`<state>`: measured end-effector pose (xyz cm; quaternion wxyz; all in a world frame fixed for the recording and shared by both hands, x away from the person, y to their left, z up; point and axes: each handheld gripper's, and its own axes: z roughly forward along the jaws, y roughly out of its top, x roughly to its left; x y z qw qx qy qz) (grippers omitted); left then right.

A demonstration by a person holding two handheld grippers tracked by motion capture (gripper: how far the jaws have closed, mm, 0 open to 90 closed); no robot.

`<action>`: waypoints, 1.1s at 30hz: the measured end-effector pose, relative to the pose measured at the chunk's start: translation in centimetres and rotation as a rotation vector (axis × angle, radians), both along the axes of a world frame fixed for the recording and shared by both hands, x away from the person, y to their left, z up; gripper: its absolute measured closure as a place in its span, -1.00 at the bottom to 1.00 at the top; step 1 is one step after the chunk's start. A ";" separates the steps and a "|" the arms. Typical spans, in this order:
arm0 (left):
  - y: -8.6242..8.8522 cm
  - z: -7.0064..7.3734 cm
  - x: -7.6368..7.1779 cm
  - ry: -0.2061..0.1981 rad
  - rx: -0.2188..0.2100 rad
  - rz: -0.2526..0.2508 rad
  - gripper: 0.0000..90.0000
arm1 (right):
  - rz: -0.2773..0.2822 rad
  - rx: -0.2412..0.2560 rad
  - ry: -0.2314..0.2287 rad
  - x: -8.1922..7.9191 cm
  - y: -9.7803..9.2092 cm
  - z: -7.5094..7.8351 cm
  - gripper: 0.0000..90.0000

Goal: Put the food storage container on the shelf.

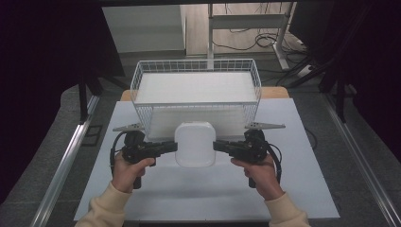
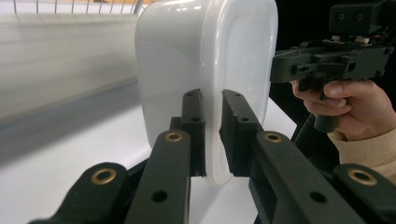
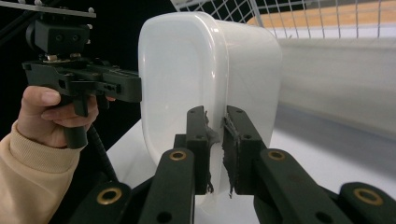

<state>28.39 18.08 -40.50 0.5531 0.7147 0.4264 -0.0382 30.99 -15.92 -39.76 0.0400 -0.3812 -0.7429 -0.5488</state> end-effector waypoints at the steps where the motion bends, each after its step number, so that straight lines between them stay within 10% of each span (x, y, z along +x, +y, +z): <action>1: 0.0 0.2 0.1 -0.004 -0.002 0.002 0.79 | -0.001 -0.002 -0.009 0.2 0.0 0.5 0.79; 33: 0.5 6.4 3.1 -0.085 -0.003 0.025 0.79 | 0.000 -0.023 -0.095 3.4 0.8 7.0 0.79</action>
